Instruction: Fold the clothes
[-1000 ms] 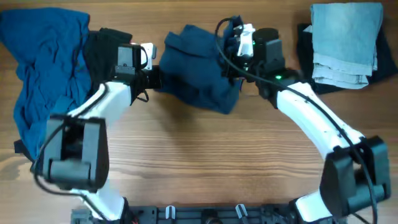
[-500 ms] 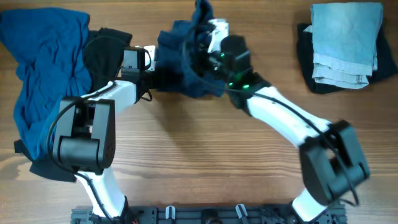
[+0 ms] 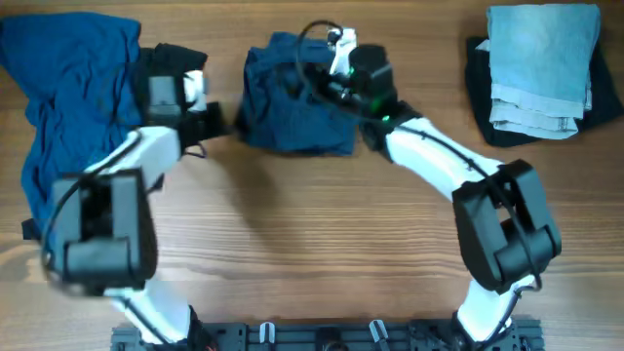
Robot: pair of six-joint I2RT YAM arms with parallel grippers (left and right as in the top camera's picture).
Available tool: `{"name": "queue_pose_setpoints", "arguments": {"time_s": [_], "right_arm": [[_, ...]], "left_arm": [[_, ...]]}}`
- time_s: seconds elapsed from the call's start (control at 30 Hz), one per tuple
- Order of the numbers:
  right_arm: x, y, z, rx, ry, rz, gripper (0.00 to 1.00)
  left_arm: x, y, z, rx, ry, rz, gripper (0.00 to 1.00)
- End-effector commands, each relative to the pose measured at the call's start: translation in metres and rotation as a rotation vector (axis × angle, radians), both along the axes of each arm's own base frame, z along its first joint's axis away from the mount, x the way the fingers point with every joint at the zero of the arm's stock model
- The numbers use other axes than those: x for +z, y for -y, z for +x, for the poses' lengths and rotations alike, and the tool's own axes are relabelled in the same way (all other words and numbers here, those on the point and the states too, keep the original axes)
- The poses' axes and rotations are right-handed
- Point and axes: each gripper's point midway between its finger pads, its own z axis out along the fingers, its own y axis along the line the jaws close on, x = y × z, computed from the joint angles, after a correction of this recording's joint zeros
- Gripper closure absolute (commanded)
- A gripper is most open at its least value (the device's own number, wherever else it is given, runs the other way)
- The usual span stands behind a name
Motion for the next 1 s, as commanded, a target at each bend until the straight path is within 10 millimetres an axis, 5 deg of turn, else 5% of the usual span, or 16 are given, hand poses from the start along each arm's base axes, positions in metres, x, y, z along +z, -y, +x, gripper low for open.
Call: {"name": "queue_pose_setpoints", "arguments": {"time_s": [0.0,0.1,0.2,0.37,0.53,0.63,0.73,0.8,0.93,0.97], "right_arm": [[0.004,0.016,0.001,0.126,0.023,-0.124,0.0],[-0.031,0.064,0.0,0.088,-0.079,-0.373,0.0],[-0.057,0.096,-0.015,0.058,-0.228,-0.438,0.0],[-0.065,0.127,-0.026,0.016,-0.35,-0.442,0.0],[-0.028,0.142,-0.038,0.025,-0.293,-0.465,0.0],[-0.014,0.143,-0.045,0.018,-0.287,-0.459,0.0],[-0.013,0.144,-0.046,0.016,-0.292,-0.458,0.0],[-0.012,0.146,-0.044,0.009,-0.286,-0.455,0.01],[-0.008,0.167,-0.032,-0.071,-0.3,-0.418,0.0],[-0.007,0.173,-0.029,-0.088,-0.303,-0.41,0.0]], "left_arm": [[0.087,-0.055,0.0,0.136,0.166,0.019,0.96],[0.12,-0.054,-0.005,0.131,0.233,0.013,0.91],[0.115,-0.023,-0.002,0.054,0.225,-0.01,0.71],[0.052,0.041,0.011,-0.163,0.179,0.038,0.25],[-0.003,0.049,0.024,-0.193,0.149,-0.022,0.14],[-0.014,0.055,0.022,-0.15,0.109,-0.083,0.22],[-0.019,0.087,0.003,-0.228,0.047,-0.146,0.75],[-0.023,0.114,-0.014,-0.248,-0.027,-0.211,0.92],[-0.011,0.202,-0.067,-0.296,-0.256,-0.5,0.96],[-0.007,0.217,-0.075,-0.303,-0.293,-0.546,0.85]]}}
